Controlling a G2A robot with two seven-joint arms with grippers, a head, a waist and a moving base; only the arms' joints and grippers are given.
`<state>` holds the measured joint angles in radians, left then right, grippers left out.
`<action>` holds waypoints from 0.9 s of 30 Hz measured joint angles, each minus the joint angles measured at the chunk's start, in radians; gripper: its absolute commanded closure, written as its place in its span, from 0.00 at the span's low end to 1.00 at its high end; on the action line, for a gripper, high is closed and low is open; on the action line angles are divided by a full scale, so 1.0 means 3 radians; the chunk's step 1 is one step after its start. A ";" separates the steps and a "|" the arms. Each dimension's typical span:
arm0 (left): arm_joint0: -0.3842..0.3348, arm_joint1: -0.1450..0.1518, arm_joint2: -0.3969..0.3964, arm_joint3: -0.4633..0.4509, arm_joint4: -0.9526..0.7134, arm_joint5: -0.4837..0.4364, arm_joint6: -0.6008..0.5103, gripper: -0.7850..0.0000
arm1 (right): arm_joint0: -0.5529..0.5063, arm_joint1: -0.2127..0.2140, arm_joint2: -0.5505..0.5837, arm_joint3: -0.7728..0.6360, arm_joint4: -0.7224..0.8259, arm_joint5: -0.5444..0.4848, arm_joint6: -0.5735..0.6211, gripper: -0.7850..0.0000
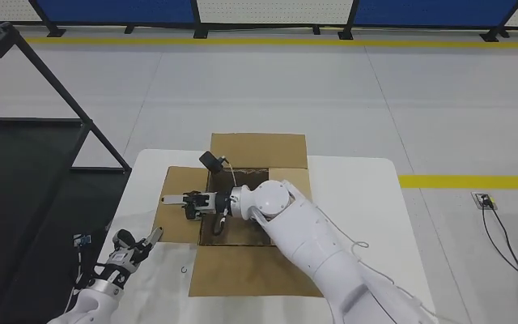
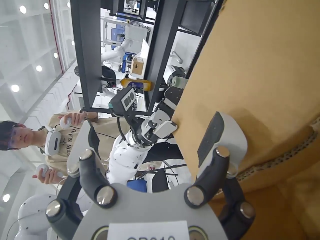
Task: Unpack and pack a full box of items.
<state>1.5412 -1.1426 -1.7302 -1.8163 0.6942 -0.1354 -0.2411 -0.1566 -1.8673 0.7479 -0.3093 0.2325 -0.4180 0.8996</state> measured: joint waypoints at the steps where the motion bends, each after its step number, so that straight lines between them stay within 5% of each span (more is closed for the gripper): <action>1: 0.0001 0.0000 -0.0001 -0.0001 0.0000 0.0000 0.0000 0.00 | 0.0011 -0.0006 -0.0011 0.0004 -0.0051 0.0046 -0.0034 0.00; 27: -0.0044 -0.0008 0.0028 -0.0012 0.0018 0.0021 -0.0026 0.00 | 0.0061 -0.0073 0.0053 0.0094 -0.0253 0.0178 -0.0077 0.00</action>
<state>1.5281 -1.1449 -1.7218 -1.8200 0.6997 -0.1292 -0.2489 -0.1385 -1.8893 0.7639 -0.2811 0.1565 -0.3645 0.8766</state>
